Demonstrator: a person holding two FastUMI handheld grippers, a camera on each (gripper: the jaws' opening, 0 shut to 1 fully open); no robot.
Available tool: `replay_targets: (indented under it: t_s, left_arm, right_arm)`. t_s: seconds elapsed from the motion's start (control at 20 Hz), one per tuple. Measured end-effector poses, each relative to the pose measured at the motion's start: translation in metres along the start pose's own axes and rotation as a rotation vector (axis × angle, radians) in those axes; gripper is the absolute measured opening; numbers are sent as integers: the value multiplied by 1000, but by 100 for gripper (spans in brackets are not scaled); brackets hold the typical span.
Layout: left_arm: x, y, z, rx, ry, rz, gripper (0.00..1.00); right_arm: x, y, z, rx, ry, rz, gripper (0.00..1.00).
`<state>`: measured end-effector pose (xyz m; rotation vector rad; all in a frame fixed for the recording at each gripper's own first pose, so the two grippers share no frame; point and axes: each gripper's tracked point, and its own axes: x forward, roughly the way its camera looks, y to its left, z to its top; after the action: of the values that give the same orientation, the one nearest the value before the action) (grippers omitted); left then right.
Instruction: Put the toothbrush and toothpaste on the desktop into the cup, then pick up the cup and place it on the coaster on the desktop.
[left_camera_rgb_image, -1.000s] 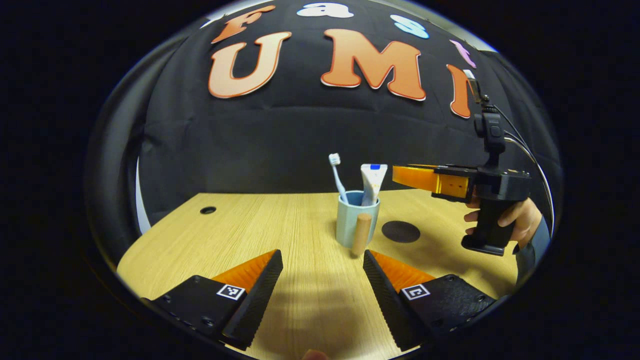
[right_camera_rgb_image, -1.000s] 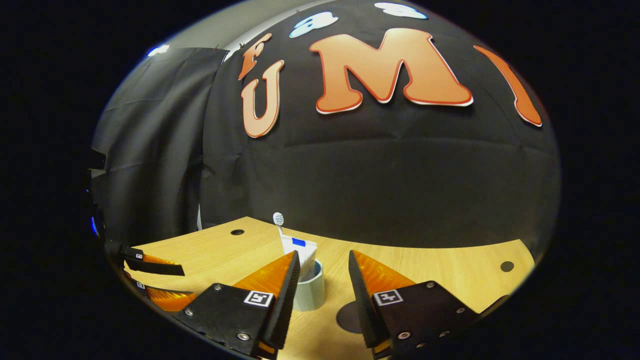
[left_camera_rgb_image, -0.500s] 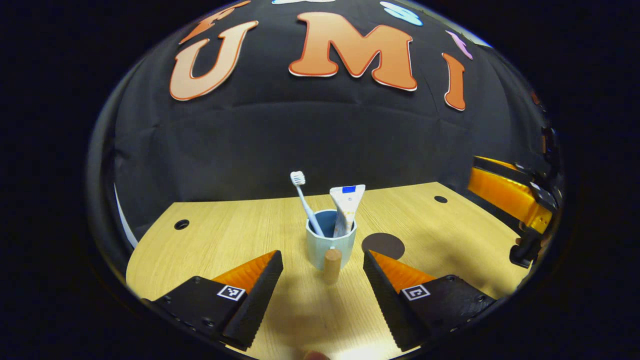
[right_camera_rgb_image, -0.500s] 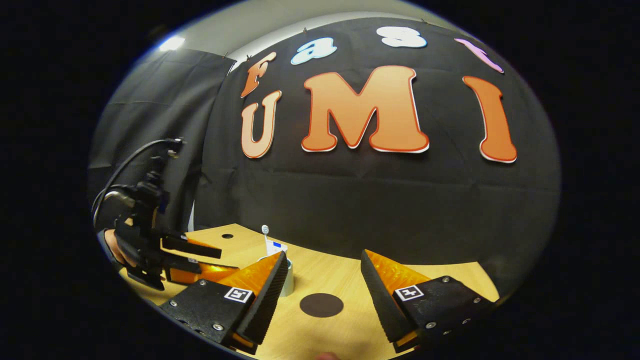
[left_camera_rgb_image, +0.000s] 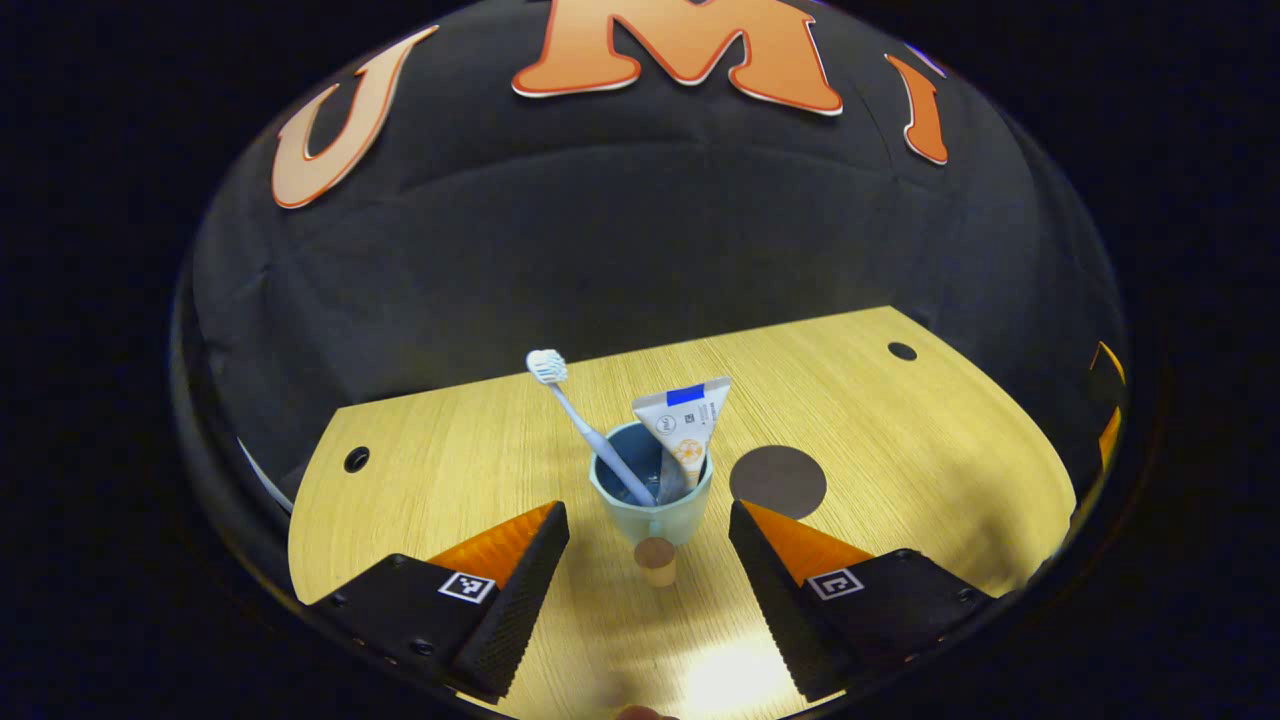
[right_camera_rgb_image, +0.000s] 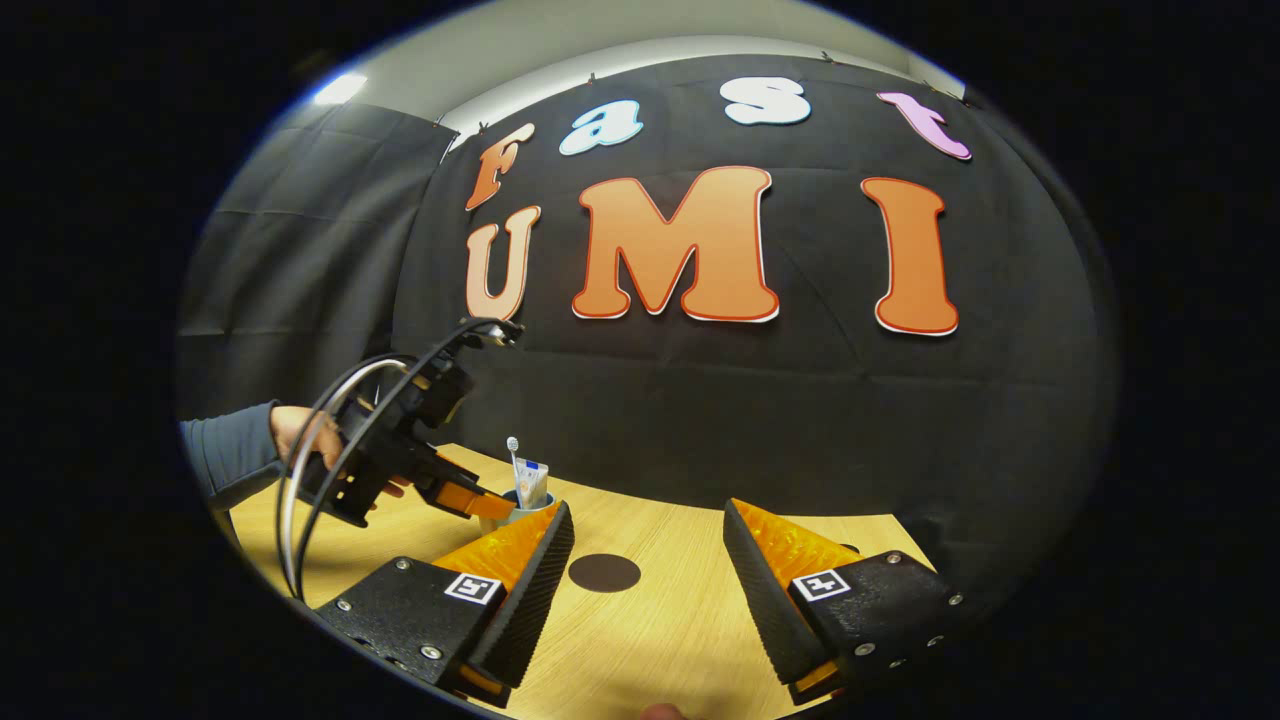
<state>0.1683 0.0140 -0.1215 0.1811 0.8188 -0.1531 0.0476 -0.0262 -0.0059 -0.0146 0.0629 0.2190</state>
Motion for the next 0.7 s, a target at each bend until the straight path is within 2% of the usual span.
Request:
replay_targets:
  t_s: [0.3, 0.4, 0.45, 0.6, 0.7]
  left_arm:
    - [36, -22, -34, -7, 220, -63, 97]
    - [49, -17, -43, 13, 259, -36, 96]
    - [47, -17, -43, 19, 276, -22, 92]
    - [46, -17, -37, 37, 303, 15, 88]
    - [50, -13, -34, 35, 313, 37, 75]
  right_arm:
    - [-35, -10, 2, -28, -15, -19, 90]
    - [-43, -13, -2, -20, -15, -20, 90]
    - [-46, -13, -3, -14, -14, -22, 90]
    - [-48, -15, -7, 14, -13, -20, 90]
    - [-48, -16, -10, 21, -5, -24, 90]
